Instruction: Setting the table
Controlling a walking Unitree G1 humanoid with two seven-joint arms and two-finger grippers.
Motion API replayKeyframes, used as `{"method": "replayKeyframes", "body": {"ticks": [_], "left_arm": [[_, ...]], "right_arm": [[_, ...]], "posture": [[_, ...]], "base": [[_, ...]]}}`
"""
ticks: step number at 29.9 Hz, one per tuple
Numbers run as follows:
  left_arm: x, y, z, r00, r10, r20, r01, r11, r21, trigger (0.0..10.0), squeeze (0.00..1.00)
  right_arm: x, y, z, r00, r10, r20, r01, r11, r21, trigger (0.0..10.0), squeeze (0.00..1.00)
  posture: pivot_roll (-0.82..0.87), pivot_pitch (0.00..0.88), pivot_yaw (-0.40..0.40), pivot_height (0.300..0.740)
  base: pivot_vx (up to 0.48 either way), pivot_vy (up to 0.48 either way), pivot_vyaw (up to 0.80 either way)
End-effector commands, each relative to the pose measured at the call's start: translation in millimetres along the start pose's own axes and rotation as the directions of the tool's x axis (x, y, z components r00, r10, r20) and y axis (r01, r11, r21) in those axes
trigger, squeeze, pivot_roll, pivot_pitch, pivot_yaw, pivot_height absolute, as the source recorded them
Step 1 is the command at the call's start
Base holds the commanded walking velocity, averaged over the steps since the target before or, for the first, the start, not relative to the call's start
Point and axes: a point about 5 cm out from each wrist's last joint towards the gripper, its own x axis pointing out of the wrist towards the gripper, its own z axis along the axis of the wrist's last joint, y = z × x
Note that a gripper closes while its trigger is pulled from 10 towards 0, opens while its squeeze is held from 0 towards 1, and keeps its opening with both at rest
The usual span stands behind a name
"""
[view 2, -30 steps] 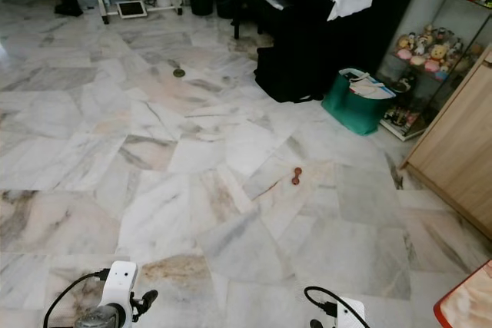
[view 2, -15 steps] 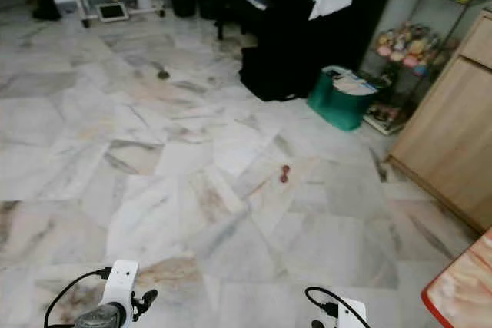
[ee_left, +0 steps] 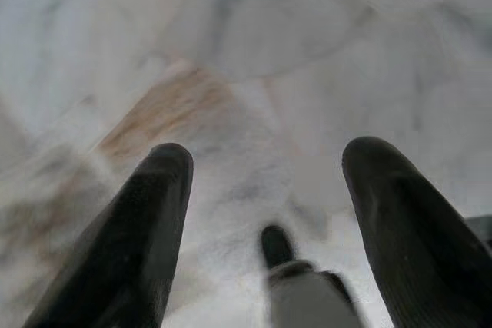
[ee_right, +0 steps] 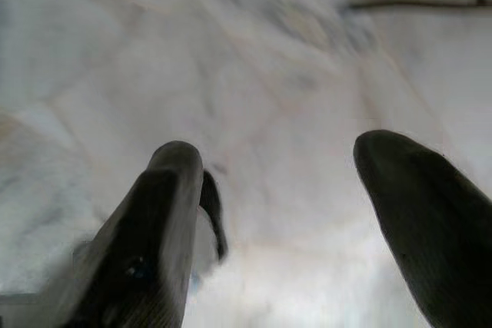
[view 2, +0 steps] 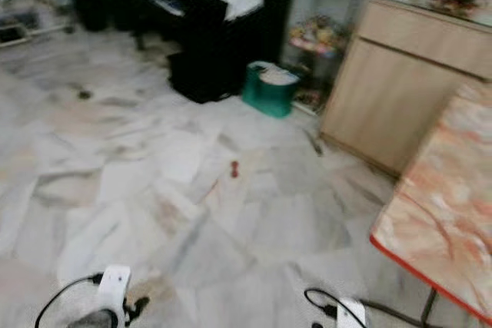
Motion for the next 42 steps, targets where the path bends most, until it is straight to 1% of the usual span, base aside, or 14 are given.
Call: {"method": "replayKeyframes", "body": {"ticks": [1,18,38,42], "left_arm": [[-1.8,3.8,-6.6,1.0,0.006,-0.02,-0.006,1.0,0.016,10.0,0.0],[-1.8,1.8,-7.7,1.0,0.0,-0.022,0.0,1.0,0.015,10.0,0.0],[-1.7,4.0,-6.1,1.0,0.015,-0.017,-0.015,1.0,0.003,10.0,0.0],[-1.5,4.2,-5.0,1.0,0.019,-0.011,-0.019,1.0,-0.004,10.0,0.0]], "right_arm": [[1.6,2.5,7.5,1.0,0.003,0.022,-0.002,1.0,-0.007,10.0,0.0],[1.6,1.6,7.7,1.0,-0.007,0.023,0.007,1.0,-0.014,10.0,0.0],[1.7,1.7,8.0,1.0,-0.006,0.023,0.006,1.0,-0.021,10.0,0.0],[1.7,1.9,9.2,1.0,0.002,0.031,-0.001,0.999,-0.038,10.0,0.0]], "posture": [[0.09,0.0,-0.053,0.74],[0.09,0.0,-0.054,0.74],[0.09,0.0,-0.054,0.74],[0.09,0.0,-0.055,0.74]], "base": [[0.0,0.0,-0.74],[0.0,0.0,-0.74],[0.0,0.0,-0.74],[0.0,0.0,-0.14]]}}
